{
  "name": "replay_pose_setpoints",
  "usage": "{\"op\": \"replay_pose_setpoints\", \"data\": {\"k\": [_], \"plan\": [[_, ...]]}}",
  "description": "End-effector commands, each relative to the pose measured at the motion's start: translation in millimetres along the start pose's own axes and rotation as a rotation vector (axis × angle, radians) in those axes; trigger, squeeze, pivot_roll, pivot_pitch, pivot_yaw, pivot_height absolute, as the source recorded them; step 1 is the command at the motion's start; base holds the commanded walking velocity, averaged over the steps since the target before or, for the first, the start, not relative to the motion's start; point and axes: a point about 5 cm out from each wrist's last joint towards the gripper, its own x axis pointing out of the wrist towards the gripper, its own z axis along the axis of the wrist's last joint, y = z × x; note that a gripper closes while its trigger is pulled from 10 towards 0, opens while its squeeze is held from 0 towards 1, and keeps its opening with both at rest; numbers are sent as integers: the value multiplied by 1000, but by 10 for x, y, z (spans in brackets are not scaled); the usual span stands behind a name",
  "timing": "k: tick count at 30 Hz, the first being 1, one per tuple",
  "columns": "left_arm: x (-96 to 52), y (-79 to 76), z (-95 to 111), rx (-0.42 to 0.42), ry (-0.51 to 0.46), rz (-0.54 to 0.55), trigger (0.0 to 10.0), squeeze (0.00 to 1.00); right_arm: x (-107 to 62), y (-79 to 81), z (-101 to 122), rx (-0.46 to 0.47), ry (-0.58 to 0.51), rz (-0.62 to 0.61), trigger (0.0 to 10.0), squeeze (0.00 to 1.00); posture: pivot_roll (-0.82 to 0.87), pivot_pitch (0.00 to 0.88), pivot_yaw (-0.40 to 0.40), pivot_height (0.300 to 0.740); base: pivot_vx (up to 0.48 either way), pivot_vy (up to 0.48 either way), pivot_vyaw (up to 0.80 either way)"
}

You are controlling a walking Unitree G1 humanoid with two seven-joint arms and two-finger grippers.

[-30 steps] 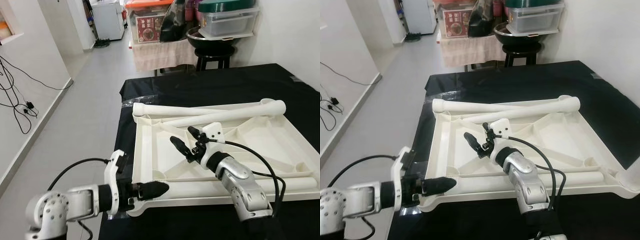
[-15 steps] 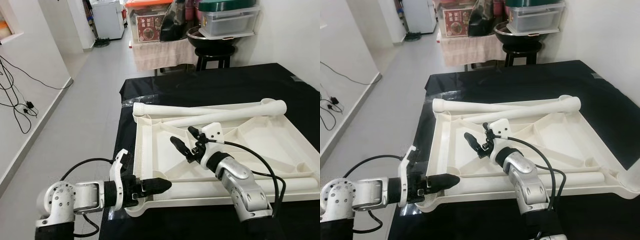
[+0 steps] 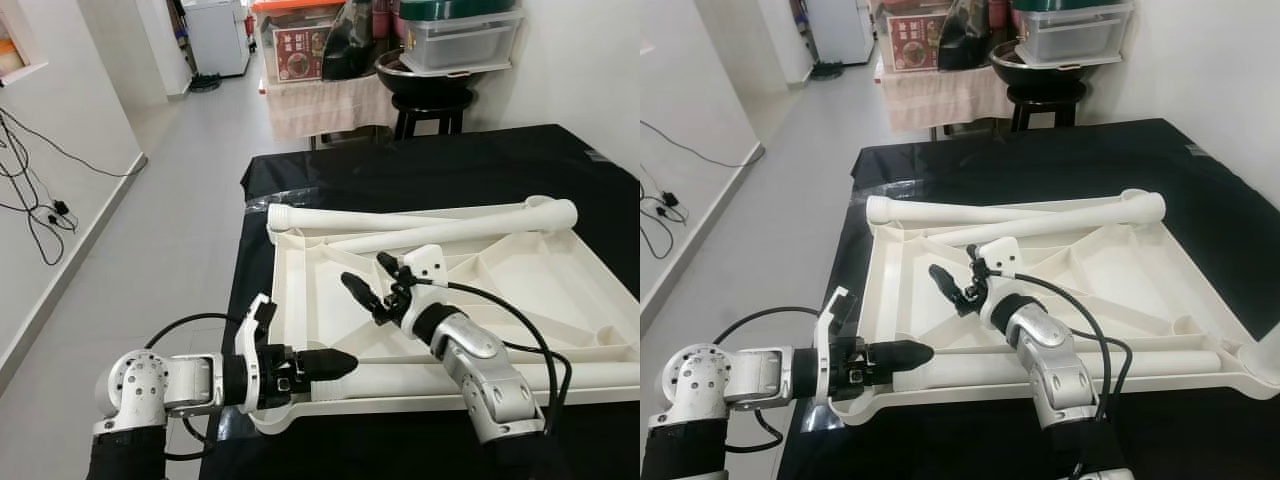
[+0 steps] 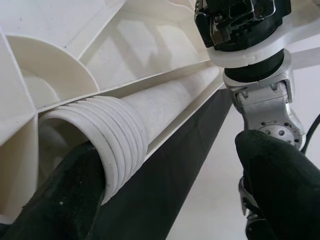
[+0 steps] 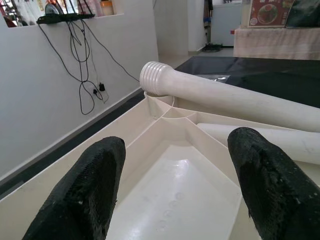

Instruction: Building children table

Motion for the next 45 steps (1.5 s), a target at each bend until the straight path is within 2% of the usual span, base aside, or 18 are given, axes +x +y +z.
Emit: {"op": "replay_pose_setpoints", "data": {"k": [1, 10, 15, 19, 20, 21, 22, 23, 24, 32, 45], "plan": [[43, -75, -9, -20, 17, -85, 10000, 0, 30, 32, 27, -10, -15, 10, 10000, 0, -66, 13, 75, 740, 0, 0, 0], [67, -45, -15, -74, 2, -114, 10000, 0, 39, 39, 32, -10, -19, 9, 10000, 0, -65, 15, 76, 740, 0, 0, 0], [105, -112, -23, -90, 17, -184, 10000, 0, 41, 36, 38, -10, -22, 6, 10000, 0, -67, 15, 74, 740, 0, 0, 0], [140, -140, -81, -90, 43, -193, 10000, 0, 39, 33, 41, -11, -23, 5, 10000, 0, -70, 18, 72, 740, 0, 0, 0], [148, -141, -96, -93, 48, -194, 9098, 0, 37, 31, 42, -12, -22, 5, 10000, 0, -72, 20, 70, 740, 0, 0, 0], [148, -141, -96, -93, 48, -194, 9098, 0, 37, 31, 42, -12, -22, 5, 10000, 0, -72, 20, 70, 740, 0, 0, 0], [157, -138, -108, -100, 50, -197, 6039, 0, 35, 29, 45, -13, -23, 5, 10000, 0, -75, 21, 73, 740, 0, 0, 0], [157, -138, -108, -100, 50, -197, 6039, 0, 35, 29, 45, -13, -23, 5, 10000, 0, -75, 21, 73, 740, 0, 0, 0], [169, -137, -125, -105, 55, -200, 0, 0, 33, 27, 47, -15, -23, 4, 10000, 0, -77, 22, 73, 740, 0, 0, 0], [227, -146, -140, -113, 66, -201, 0, 0, 32, 18, 64, -18, -28, -3, 10000, 0, -84, 20, 77, 740, 0, 0, 0], [204, -128, -137, -97, 52, -178, 0, 0, 49, 24, 92, -10, -45, -4, 10000, 0, -82, 13, 75, 740, 0, 0, 0]]}}
